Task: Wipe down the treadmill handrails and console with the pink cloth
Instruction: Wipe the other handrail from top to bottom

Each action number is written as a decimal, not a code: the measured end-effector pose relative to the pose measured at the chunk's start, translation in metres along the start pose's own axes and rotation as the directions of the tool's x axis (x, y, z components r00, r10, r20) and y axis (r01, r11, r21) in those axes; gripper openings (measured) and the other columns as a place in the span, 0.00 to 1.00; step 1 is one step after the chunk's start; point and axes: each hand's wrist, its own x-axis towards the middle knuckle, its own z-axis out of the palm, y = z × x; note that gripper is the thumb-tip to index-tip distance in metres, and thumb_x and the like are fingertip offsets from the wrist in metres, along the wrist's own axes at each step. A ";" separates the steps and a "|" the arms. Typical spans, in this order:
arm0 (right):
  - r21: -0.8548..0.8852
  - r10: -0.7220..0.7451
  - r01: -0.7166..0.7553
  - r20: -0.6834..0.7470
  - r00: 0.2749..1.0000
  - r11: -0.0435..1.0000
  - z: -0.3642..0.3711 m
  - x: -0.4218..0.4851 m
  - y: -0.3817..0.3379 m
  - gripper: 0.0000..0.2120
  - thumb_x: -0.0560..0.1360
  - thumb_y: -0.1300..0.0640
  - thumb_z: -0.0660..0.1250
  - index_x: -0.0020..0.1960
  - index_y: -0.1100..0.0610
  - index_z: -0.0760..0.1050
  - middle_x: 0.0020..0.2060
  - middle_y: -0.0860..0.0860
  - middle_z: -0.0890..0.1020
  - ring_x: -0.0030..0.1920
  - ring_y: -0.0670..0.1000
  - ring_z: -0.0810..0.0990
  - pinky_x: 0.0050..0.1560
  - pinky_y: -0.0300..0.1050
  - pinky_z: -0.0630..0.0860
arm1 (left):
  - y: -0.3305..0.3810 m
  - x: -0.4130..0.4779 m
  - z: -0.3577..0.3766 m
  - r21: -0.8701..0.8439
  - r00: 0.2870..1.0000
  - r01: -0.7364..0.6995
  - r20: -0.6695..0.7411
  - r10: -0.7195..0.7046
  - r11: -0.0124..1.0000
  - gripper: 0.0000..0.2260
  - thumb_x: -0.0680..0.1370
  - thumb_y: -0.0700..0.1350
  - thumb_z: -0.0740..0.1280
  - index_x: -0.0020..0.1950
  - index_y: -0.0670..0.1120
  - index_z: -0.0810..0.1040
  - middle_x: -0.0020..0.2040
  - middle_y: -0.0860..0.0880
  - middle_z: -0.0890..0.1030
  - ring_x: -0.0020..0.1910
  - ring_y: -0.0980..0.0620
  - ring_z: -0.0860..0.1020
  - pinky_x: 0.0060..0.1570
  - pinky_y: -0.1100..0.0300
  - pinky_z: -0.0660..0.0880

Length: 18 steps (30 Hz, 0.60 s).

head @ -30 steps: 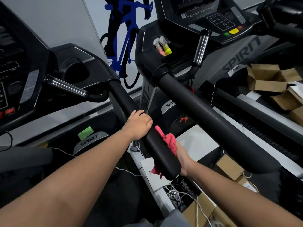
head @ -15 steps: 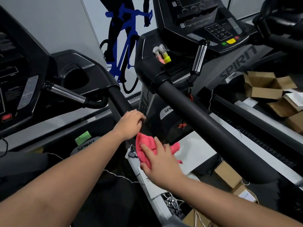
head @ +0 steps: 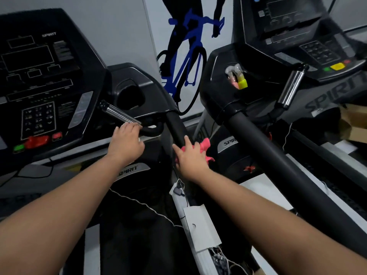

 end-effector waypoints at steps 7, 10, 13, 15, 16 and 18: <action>0.715 0.103 -0.113 0.058 0.993 0.690 0.004 0.084 0.038 0.24 0.77 0.42 0.60 0.72 0.41 0.64 0.74 0.55 0.63 0.72 0.56 0.64 0.73 0.52 0.56 | -0.013 0.001 -0.002 0.108 0.995 -0.091 0.059 0.085 0.990 0.26 0.78 0.47 0.63 0.75 0.46 0.62 0.76 0.49 0.61 0.76 0.49 0.54 0.74 0.47 0.50; 0.876 0.096 -0.134 0.100 0.990 0.463 0.008 0.071 0.051 0.24 0.78 0.45 0.60 0.73 0.48 0.64 0.68 0.51 0.72 0.67 0.47 0.70 0.72 0.44 0.60 | -0.017 0.009 -0.005 0.169 0.990 -0.137 0.062 0.128 0.976 0.26 0.78 0.48 0.62 0.75 0.47 0.62 0.76 0.50 0.61 0.76 0.50 0.54 0.74 0.47 0.49; 0.879 0.098 -0.050 0.004 0.995 0.475 0.017 0.036 0.054 0.22 0.81 0.53 0.59 0.74 0.53 0.62 0.67 0.51 0.72 0.66 0.43 0.68 0.65 0.31 0.59 | -0.025 0.018 -0.006 0.188 0.987 -0.160 0.036 0.156 0.969 0.25 0.77 0.48 0.63 0.74 0.47 0.64 0.74 0.51 0.64 0.76 0.50 0.55 0.74 0.46 0.49; 0.845 0.119 -0.027 -0.044 0.992 0.535 0.025 0.009 0.057 0.22 0.80 0.48 0.59 0.72 0.49 0.64 0.67 0.51 0.71 0.68 0.47 0.68 0.69 0.37 0.60 | -0.028 0.024 -0.006 0.229 0.983 -0.185 0.049 0.179 0.956 0.26 0.77 0.48 0.63 0.74 0.47 0.64 0.74 0.50 0.64 0.76 0.49 0.56 0.74 0.46 0.49; 0.809 0.131 -0.047 -0.037 0.991 0.586 0.025 -0.003 0.057 0.23 0.77 0.43 0.58 0.71 0.45 0.65 0.67 0.52 0.71 0.67 0.49 0.69 0.70 0.44 0.62 | -0.029 0.028 -0.006 0.272 0.978 -0.207 0.069 0.195 0.940 0.27 0.77 0.49 0.63 0.75 0.47 0.63 0.74 0.49 0.64 0.76 0.48 0.56 0.74 0.47 0.49; 0.701 0.167 -0.139 0.030 0.986 0.699 0.015 -0.024 0.055 0.22 0.76 0.39 0.58 0.69 0.39 0.65 0.65 0.53 0.71 0.64 0.53 0.72 0.68 0.50 0.65 | -0.028 0.035 -0.008 0.354 0.969 -0.246 0.125 0.215 0.903 0.28 0.76 0.51 0.64 0.75 0.47 0.62 0.73 0.49 0.65 0.75 0.47 0.57 0.74 0.46 0.48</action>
